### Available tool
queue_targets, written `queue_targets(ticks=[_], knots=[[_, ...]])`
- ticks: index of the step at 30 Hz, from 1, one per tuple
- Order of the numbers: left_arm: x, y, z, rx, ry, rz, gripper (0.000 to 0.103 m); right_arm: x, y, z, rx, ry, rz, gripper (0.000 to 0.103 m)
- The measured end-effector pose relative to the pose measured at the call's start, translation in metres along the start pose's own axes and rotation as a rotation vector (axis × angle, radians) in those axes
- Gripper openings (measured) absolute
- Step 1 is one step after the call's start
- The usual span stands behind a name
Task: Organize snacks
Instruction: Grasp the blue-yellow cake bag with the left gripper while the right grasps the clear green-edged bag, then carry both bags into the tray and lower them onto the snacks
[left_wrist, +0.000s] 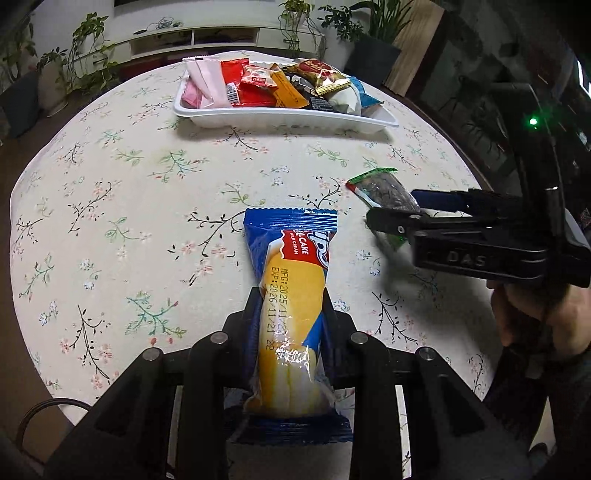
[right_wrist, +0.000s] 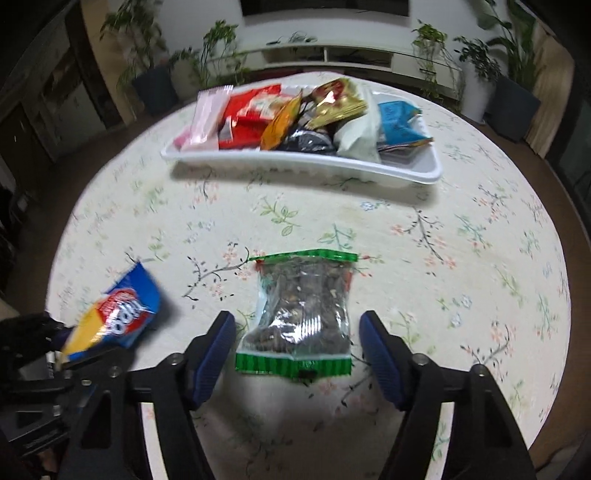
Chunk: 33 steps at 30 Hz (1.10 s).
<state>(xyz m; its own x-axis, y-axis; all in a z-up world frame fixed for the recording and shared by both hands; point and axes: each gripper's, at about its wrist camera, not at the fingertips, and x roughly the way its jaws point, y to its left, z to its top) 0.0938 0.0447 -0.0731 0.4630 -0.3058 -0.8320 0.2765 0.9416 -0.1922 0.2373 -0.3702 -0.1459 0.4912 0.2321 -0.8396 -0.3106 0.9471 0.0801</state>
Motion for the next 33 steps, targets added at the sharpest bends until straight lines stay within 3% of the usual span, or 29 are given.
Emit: queue_targets(ticks=[6, 14, 19, 33], knots=[[0.001, 0.005, 0.001, -0.007, -0.005, -0.004, 0.025, 0.005, 0.003, 0.005, -0.025, 0.008, -0.047, 0.063], [0.002, 0.007, 0.002, -0.002, -0.004, -0.010, 0.025, 0.003, 0.005, 0.004, -0.027, 0.023, -0.041, 0.051], [0.001, 0.008, 0.002, -0.012, -0.009, -0.020, 0.025, -0.003, 0.001, 0.000, -0.008, 0.026, -0.020, 0.032], [-0.015, 0.013, 0.005, -0.047, -0.057, -0.072, 0.025, -0.048, -0.019, -0.034, 0.151, -0.058, 0.148, 0.031]])
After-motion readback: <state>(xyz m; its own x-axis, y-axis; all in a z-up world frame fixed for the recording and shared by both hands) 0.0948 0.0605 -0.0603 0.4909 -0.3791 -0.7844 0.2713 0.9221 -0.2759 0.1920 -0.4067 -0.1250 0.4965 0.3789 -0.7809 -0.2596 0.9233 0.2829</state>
